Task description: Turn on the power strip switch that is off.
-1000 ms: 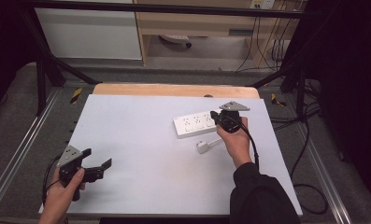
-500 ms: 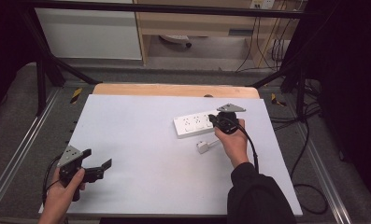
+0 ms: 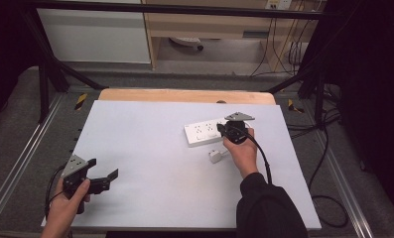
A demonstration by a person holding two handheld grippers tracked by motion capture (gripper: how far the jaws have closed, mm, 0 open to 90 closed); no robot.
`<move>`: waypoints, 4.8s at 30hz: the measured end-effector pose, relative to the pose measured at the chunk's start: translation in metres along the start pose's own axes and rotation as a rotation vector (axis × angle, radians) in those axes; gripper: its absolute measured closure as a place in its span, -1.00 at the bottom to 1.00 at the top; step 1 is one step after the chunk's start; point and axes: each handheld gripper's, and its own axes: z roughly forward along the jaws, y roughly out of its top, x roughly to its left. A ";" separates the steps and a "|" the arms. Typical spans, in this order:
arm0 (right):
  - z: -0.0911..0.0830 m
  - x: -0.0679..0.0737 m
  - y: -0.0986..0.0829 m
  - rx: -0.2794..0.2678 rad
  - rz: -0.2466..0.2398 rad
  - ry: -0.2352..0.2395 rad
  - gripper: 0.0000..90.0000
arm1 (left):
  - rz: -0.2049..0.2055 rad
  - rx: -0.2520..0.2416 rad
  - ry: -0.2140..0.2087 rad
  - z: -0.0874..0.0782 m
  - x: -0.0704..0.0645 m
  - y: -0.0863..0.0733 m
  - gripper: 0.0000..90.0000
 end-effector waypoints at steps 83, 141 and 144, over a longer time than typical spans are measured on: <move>0.024 0.010 -0.027 -0.037 0.015 -0.066 1.00 | -0.011 0.016 -0.015 0.001 0.000 -0.002 -0.85; 0.021 0.010 -0.022 -0.050 0.040 -0.050 1.00 | -0.008 0.016 -0.012 0.001 0.000 -0.001 -0.85; 0.019 0.009 -0.021 -0.054 0.036 -0.048 1.00 | -0.008 0.016 -0.013 0.001 0.000 -0.001 -0.85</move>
